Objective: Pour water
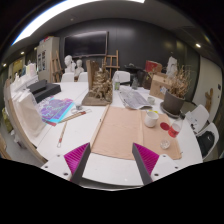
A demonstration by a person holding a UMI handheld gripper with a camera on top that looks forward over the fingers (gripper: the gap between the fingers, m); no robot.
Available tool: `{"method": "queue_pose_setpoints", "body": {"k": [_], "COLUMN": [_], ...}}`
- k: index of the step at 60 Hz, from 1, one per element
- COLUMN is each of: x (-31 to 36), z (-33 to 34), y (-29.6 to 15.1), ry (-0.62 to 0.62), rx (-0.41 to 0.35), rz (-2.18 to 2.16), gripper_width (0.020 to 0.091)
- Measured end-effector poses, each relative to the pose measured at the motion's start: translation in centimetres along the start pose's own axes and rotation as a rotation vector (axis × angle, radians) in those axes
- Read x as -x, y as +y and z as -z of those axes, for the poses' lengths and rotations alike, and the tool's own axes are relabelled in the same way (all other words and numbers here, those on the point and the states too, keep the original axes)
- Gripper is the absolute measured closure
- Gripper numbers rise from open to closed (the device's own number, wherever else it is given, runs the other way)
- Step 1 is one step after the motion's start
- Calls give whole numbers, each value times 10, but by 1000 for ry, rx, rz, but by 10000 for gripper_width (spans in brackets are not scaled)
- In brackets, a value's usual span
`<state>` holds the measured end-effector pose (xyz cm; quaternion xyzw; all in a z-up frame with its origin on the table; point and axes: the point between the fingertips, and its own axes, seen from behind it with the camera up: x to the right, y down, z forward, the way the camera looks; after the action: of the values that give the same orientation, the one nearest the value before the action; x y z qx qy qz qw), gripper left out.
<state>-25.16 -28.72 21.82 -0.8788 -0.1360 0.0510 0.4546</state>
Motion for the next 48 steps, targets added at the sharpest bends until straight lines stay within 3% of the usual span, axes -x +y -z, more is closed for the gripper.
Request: {"method": "queue_pose_setpoints", "body": {"k": [14,28,38,48], "x": [-34,-129,-214,-277], "z": [-16,-33,-57,-102], "y": [9,40,60,59], "ry": [96,215,304,315], "rx": [24,11,-35,-98], "rz": [-56,-115,-129,-158], "gripper_width": [250,252,246,247]}}
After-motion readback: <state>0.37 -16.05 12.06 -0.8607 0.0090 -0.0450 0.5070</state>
